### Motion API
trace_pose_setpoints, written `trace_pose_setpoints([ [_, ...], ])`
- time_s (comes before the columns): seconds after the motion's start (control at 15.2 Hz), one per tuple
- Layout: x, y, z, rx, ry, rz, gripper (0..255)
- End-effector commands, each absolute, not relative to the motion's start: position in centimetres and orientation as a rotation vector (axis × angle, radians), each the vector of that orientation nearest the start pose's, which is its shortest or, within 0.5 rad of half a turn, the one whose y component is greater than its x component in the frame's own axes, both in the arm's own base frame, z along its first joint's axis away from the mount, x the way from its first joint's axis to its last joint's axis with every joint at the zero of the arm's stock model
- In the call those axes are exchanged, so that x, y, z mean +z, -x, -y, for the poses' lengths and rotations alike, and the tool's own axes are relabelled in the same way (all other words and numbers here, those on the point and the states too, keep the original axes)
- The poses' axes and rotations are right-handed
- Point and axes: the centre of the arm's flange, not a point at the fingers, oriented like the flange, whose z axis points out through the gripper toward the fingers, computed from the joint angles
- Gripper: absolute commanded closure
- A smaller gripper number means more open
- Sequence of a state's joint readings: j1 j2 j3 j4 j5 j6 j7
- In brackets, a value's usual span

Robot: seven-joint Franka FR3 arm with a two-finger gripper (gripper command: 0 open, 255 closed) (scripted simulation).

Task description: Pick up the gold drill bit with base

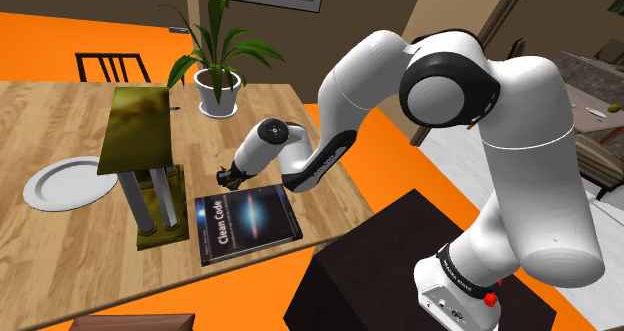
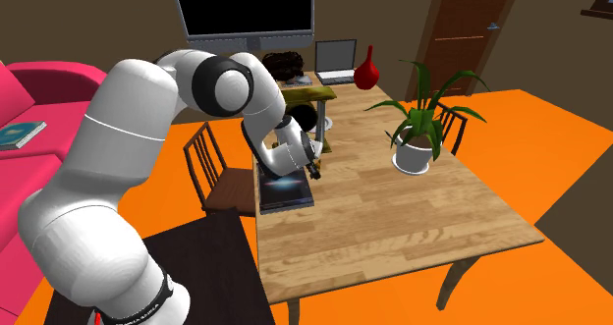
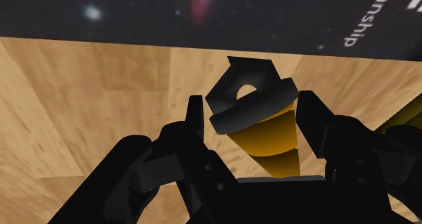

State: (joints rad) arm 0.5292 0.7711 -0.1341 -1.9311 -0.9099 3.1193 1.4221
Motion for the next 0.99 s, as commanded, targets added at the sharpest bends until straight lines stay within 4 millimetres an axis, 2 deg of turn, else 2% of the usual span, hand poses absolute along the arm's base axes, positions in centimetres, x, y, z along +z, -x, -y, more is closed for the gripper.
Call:
trace_pose_setpoints([
  [0.0,11.1,-53.6,-30.0,-0.654,2.971,-0.093,255],
  [0.33,11.0,-53.6,-30.0,-0.654,2.971,-0.093,255],
  [0.92,15.8,-53.6,-30.0,-0.654,2.971,-0.093,255],
])
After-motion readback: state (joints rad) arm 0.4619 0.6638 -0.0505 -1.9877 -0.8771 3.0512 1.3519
